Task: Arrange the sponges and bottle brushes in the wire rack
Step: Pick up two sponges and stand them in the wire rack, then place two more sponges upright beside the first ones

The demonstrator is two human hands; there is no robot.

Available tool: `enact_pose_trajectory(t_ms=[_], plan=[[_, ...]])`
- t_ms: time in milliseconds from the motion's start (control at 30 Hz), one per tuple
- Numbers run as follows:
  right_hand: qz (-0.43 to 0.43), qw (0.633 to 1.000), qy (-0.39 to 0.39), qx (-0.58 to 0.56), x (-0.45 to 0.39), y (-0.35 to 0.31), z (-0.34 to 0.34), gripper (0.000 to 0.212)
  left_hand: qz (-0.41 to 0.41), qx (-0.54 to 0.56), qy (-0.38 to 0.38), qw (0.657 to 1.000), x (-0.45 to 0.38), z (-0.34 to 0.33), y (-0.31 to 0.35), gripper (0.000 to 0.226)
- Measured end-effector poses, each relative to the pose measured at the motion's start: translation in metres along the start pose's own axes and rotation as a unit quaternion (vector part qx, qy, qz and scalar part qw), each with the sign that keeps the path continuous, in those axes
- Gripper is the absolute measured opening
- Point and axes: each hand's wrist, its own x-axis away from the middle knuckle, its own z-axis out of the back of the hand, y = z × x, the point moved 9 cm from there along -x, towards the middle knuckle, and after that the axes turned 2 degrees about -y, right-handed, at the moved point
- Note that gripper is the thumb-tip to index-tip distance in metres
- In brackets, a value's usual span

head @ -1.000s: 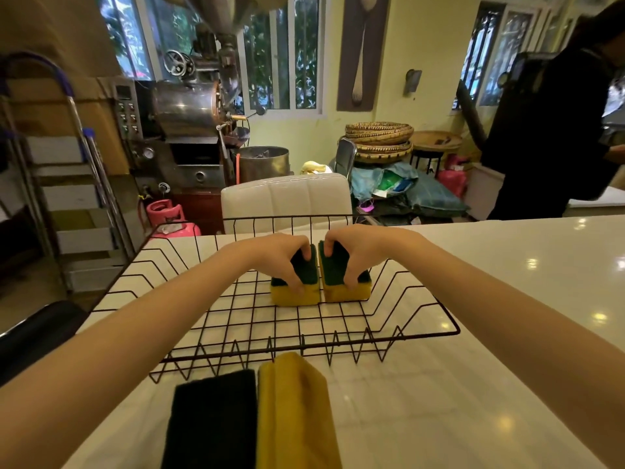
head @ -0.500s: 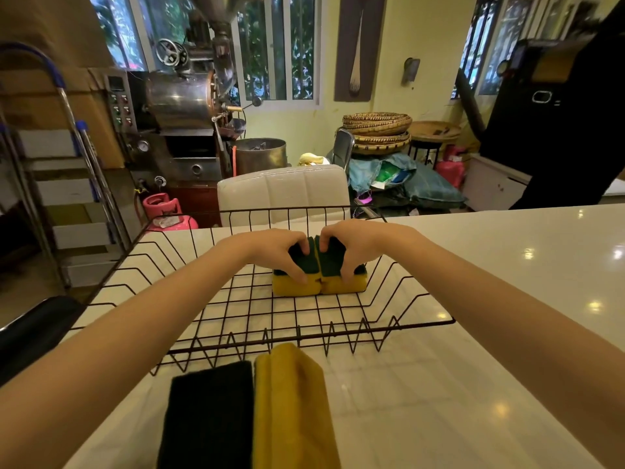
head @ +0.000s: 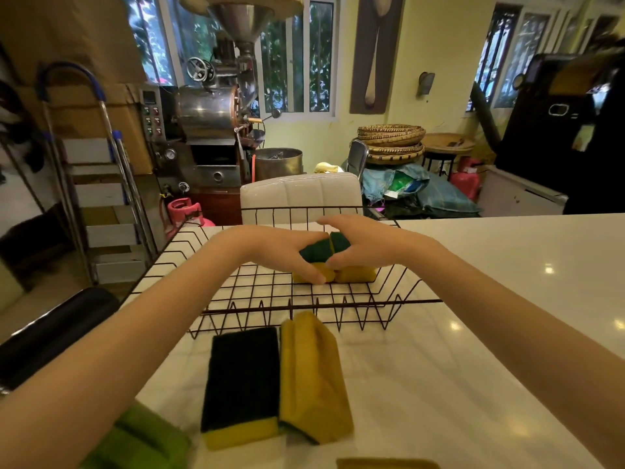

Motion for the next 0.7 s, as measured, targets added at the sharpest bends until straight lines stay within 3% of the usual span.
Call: enact_pose_trajectory(t_ms=[233, 367, 433, 533, 700], plan=[[0.083, 0.980, 0.081, -0.159, 0.070, -0.066, -0.004, 0.078, -0.038, 0.050, 0.086, 0.994, 0.079, -0.016, 0.000, 0.106], [0.111, 0.973, 0.083, -0.186, 0.100, -0.085, -0.022, 0.086, -0.048, 0.041, 0.104, 0.993, 0.103, -0.048, -0.003, 0.113], [0.127, 0.975, 0.059, -0.174, 0.110, -0.093, -0.034, 0.090, -0.063, 0.041, 0.126, 0.989, 0.112, -0.063, -0.002, 0.112], [0.152, 0.985, 0.033, -0.067, 0.118, -0.101, -0.052, 0.096, -0.102, 0.045, 0.190, 0.975, 0.126, -0.079, 0.003, 0.101], [0.153, 0.988, 0.002, -0.004, 0.122, -0.106, -0.066, 0.093, -0.048, -0.002, 0.235, 0.971, 0.135, -0.099, -0.007, 0.101]])
